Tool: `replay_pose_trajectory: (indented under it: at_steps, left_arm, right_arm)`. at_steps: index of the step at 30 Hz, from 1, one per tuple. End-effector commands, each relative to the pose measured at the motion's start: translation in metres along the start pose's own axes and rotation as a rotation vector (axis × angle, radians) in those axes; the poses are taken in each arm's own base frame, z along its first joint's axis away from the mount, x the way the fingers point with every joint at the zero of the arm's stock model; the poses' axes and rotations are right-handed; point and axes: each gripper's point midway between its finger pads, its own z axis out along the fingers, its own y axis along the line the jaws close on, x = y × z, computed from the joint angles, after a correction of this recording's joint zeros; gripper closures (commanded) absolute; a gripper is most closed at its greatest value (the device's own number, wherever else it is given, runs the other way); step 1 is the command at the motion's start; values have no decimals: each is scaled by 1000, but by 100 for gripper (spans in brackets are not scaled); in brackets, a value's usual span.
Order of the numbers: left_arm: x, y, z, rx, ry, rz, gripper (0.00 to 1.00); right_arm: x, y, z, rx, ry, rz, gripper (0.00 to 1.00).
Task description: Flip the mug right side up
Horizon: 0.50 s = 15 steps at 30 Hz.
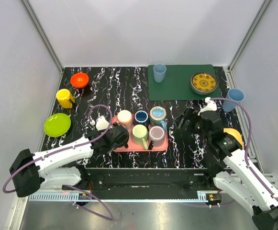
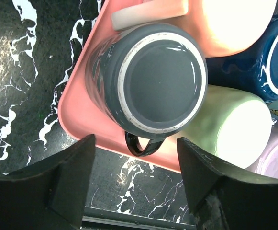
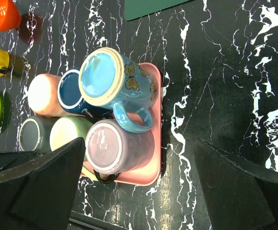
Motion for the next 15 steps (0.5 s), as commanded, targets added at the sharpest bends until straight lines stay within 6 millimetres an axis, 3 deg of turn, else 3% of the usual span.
replay_pose_trajectory:
  at_steps: [1,9,15]
  left_arm:
    - [-11,-14,-7,42,-23,88,28]
    - [7,-24,7,-22,53,321,33]
    - [6,-27,13,-36,51,320,38]
  right_arm:
    - [-5,8,1,-30,-16,11,0]
    - [-3,7,2,-30,-10,6,0]
    - [-3,6,3,-27,-9,-7,0]
